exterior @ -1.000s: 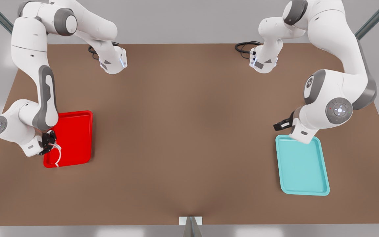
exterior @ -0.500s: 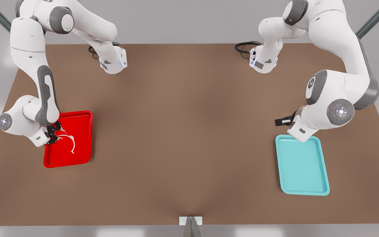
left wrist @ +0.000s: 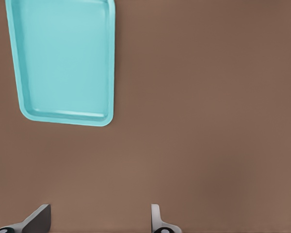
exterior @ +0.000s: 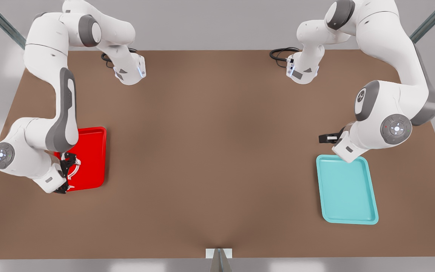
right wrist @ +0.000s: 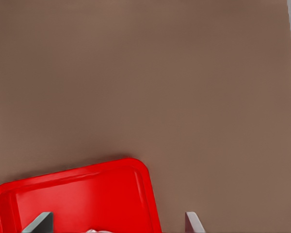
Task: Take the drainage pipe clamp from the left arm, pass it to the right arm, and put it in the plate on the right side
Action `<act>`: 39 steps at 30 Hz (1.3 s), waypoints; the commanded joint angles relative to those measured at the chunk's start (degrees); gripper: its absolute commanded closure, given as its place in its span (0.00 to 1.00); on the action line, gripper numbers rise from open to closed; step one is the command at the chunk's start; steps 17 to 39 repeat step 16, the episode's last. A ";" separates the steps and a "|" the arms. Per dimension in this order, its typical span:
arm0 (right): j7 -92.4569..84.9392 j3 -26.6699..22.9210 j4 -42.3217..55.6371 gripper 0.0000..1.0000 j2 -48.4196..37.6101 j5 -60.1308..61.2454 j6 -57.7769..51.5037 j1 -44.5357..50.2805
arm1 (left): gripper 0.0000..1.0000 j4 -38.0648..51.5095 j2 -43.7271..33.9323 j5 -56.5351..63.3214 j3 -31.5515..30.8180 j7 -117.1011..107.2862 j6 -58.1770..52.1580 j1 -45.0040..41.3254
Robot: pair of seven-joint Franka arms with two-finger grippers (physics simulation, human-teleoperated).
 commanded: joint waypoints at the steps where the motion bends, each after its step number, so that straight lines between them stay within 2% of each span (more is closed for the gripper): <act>1: 72.24 -0.18 2.18 0.00 0.37 -5.40 -14.15 1.88 | 0.00 0.02 -0.09 0.12 -0.03 5.31 -0.07 -0.02; 2: 80.72 -0.01 0.61 0.00 -0.33 -5.40 -13.53 2.23 | 0.00 0.02 -0.09 0.12 -0.03 5.31 -0.07 -0.02; 3: 84.99 0.26 -4.23 0.00 -6.83 -4.78 -13.88 2.32 | 0.00 0.02 -0.09 0.03 -0.03 5.31 -0.16 -0.02; 4: 86.05 0.34 -13.45 0.00 -16.23 -4.70 -11.25 3.02 | 0.00 0.02 -0.09 0.03 -0.03 5.31 -1.04 0.15; 5: 86.13 0.34 -16.63 0.00 -20.98 -4.35 -11.33 3.02 | 0.00 0.02 -0.09 0.03 -0.03 5.31 -1.30 0.15; 8: 89.74 0.34 -20.58 0.00 -26.00 -4.34 -12.74 3.46 | 0.00 0.02 -0.09 0.03 0.06 5.31 -1.39 0.33; 11: 88.51 0.17 -19.88 0.00 -28.90 -5.31 -12.12 3.55 | 0.00 0.02 -0.09 -0.14 0.15 5.40 -3.32 1.82; 13: 88.42 -0.01 -18.56 0.00 -29.51 -5.05 -12.74 3.46 | 0.00 -0.15 -0.09 -2.43 0.06 5.22 -3.50 4.11; 39: 88.51 0.17 -17.86 0.00 -28.90 -5.05 -13.09 3.64 | 0.00 -0.33 -0.09 -2.25 -0.11 5.22 -3.15 3.76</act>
